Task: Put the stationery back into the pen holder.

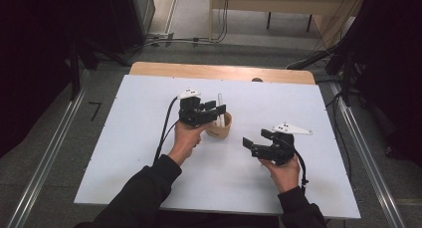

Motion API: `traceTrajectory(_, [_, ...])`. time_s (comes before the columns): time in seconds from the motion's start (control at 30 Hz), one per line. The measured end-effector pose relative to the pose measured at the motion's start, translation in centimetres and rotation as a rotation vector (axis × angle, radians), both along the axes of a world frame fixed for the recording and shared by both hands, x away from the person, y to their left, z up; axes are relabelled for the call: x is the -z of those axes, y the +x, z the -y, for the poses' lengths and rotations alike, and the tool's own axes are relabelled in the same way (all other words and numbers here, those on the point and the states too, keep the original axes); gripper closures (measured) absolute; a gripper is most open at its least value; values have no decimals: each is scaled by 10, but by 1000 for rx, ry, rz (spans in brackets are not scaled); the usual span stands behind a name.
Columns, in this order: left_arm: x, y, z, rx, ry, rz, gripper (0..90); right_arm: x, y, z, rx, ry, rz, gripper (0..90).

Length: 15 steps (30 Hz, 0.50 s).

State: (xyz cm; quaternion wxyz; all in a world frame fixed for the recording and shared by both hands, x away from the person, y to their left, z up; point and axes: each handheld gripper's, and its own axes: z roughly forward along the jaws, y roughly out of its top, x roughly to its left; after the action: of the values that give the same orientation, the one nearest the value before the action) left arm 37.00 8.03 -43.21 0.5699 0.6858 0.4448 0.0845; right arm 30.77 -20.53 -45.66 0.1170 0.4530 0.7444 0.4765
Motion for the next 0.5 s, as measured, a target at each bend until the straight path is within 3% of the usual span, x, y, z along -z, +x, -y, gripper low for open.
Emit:
traceTrajectory(0.37, [-5,-28,-18,-11,7,13,286,0,-4,9,40,-28,8,119])
traceTrajectory(0.5, [-4,-37,-24,1,-1,-2,256,1,-6,13,48,-34,6,118])
